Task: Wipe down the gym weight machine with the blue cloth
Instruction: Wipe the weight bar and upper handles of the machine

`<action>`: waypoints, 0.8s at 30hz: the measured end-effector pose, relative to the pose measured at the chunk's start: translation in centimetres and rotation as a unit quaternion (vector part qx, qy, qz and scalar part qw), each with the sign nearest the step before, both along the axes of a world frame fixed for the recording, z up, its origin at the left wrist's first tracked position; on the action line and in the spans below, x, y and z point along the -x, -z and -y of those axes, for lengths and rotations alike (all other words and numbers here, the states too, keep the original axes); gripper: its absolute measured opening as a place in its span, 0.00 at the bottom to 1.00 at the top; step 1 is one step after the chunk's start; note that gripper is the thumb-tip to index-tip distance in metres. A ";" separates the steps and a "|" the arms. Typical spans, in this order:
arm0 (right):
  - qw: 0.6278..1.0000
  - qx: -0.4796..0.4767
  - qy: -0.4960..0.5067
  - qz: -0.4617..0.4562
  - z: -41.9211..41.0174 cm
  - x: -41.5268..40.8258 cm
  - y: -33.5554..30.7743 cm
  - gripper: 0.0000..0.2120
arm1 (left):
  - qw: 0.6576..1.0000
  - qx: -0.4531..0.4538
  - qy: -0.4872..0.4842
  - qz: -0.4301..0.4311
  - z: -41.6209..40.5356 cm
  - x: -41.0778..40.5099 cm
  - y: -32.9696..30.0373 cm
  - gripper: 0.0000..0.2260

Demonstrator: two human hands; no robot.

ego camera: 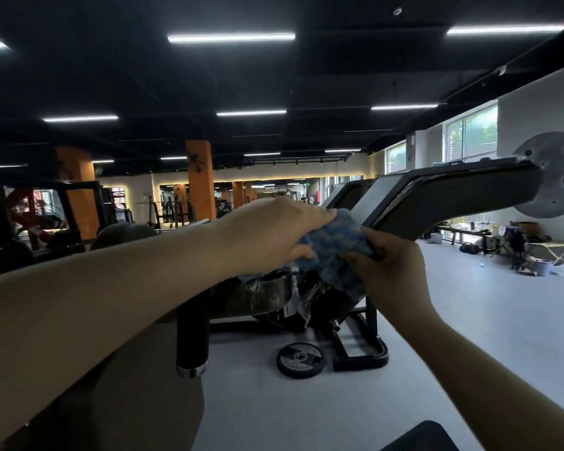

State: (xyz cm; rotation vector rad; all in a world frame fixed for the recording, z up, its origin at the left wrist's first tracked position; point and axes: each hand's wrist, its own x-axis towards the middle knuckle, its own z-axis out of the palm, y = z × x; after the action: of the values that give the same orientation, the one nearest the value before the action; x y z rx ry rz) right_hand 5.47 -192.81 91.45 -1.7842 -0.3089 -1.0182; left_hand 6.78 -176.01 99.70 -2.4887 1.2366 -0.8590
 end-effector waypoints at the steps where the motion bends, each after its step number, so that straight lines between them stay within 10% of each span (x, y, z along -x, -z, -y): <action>1: 0.999 -0.038 -0.014 0.003 -0.5 0.1 0.7 0.18 | 1.000 0.001 0.008 0.020 -0.3 -0.1 0.5 0.28; 7: 0.981 -0.147 -0.121 -0.020 -1.6 1.4 3.0 0.16 | 0.979 -0.092 0.057 0.173 -3.7 -1.6 2.0 0.41; 18: 0.942 -0.112 -0.161 -0.273 -2.1 1.9 3.9 0.03 | 0.980 -0.072 0.159 0.095 -4.7 0.5 -0.8 0.13; 24: 0.887 -0.342 -0.225 -0.212 -1.4 -0.2 2.6 0.10 | 0.937 -0.117 0.129 0.302 -0.8 1.4 -4.0 0.07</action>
State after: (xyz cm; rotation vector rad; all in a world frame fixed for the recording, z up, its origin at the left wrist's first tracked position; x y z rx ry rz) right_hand 5.65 -191.42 88.87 -1.1559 -0.0599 -0.3132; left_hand 5.41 -175.20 103.70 -1.7007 1.3412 -1.3197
